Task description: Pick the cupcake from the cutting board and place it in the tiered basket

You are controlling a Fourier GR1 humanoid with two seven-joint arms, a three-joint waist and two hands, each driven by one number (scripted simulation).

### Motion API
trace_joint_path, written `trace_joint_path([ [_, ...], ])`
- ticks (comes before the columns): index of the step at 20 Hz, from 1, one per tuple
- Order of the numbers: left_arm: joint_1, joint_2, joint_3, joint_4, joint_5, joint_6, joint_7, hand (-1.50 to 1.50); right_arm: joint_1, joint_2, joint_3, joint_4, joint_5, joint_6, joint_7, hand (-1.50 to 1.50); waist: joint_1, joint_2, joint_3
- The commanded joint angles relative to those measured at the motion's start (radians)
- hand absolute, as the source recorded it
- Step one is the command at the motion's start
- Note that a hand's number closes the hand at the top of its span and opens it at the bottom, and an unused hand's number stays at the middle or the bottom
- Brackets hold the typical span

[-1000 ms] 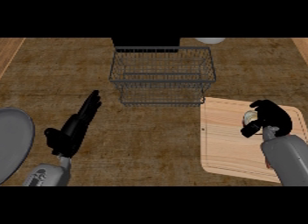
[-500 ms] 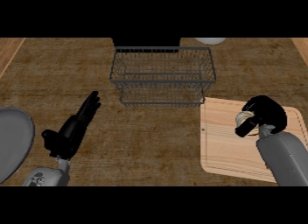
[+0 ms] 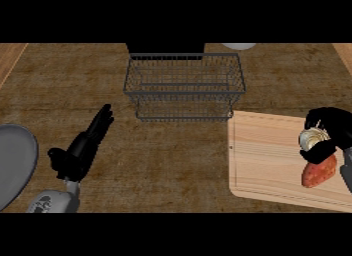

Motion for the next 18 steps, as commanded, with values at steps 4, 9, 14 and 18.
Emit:
trace_joint_path([
  [4, -0.014, -0.007, 0.008, 0.048, -0.007, -0.016, -0.009, 0.0, 0.004, -0.053, -0.155, -0.062, -0.17, -0.029, -0.255, 1.5, -0.01, -0.002, -0.001],
  [9, -0.018, -0.001, 0.023, 0.036, -0.008, -0.009, -0.01, 0.0, -0.003, -0.002, -0.258, -0.201, -0.38, 0.043, -0.312, 1.5, -0.019, -0.007, -0.001],
  [14, -0.035, -0.028, 0.019, 0.049, -0.021, -0.004, -0.01, 0.0, -0.037, 0.005, -0.276, -0.433, -0.437, 0.11, -0.165, 1.5, -0.008, -0.004, -0.001],
  [18, -0.084, -0.016, 0.031, 0.016, -0.007, -0.02, 0.077, 0.0, -0.195, 0.014, -0.247, -0.54, -0.484, 0.207, 0.108, 1.5, 0.001, -0.004, -0.002],
])
